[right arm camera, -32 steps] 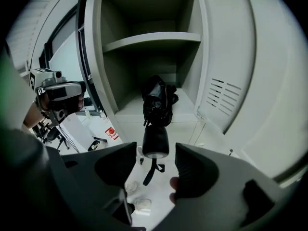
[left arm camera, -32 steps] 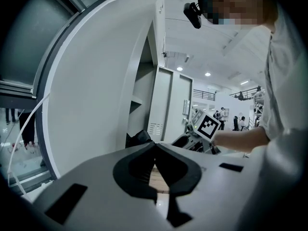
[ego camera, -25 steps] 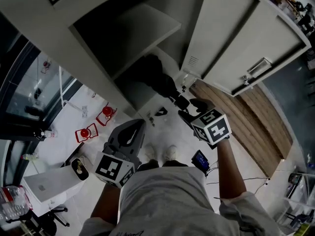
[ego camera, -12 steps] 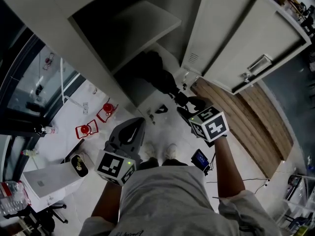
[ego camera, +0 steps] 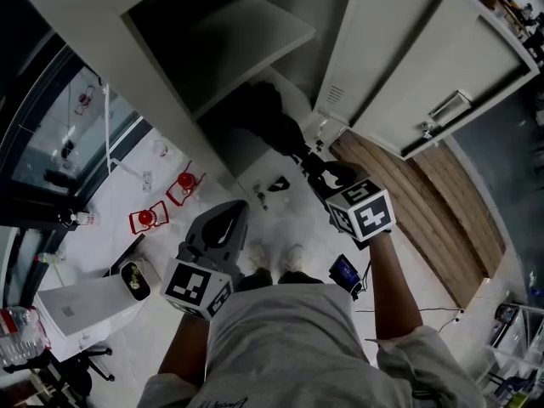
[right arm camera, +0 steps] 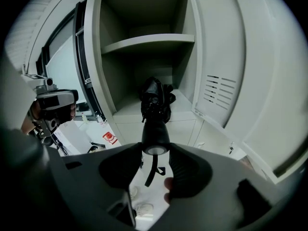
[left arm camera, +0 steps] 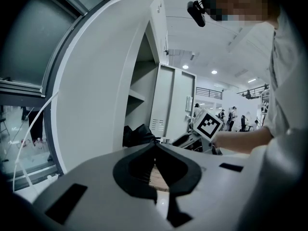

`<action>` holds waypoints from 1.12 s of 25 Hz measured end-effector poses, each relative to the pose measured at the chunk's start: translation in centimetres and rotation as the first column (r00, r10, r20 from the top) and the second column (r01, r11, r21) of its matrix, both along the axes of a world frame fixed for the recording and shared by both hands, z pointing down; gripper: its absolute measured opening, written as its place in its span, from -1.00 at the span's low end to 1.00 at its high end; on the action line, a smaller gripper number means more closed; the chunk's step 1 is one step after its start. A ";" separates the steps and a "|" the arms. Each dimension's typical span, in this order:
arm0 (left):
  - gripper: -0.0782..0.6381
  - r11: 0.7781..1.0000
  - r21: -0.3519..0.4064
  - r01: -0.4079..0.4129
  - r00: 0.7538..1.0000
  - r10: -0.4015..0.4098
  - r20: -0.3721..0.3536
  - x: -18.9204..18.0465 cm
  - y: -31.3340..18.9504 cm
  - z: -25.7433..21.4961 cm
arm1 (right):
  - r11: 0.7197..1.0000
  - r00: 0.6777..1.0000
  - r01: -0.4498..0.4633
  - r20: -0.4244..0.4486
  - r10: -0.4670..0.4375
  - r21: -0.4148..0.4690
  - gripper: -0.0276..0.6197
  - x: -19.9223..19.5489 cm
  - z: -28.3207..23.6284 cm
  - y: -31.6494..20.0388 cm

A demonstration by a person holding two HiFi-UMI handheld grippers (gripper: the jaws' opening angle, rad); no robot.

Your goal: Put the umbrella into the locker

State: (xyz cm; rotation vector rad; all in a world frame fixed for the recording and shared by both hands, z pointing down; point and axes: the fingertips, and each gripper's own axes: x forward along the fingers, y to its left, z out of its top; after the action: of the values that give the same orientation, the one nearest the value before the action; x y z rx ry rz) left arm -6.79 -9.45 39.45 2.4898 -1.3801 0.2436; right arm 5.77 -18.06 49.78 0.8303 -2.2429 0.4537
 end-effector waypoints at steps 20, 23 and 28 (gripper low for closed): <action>-0.74 1.000 0.003 0.022 1.000 -0.022 -0.007 -1.4 0.2 -0.1 | 0.997 1.000 0.001 -0.021 0.000 0.081 -0.33 -1.5 -3.4 -3.3; -0.74 1.000 0.009 0.028 1.000 -0.028 -0.010 -1.6 0.1 -0.1 | 0.996 1.000 0.006 -0.022 -0.004 0.086 -0.33 -1.9 -3.5 -3.8; -0.74 0.999 0.010 0.033 0.999 -0.033 -0.007 -2.0 0.0 -0.2 | 0.996 1.000 0.022 -0.023 -0.020 0.087 -0.33 -2.6 -3.4 -4.4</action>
State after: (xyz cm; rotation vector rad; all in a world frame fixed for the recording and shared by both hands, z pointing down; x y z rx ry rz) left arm -8.76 -9.49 39.23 2.4713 -1.4218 0.2217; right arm 3.13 -22.43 46.37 0.8511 -2.2621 0.3375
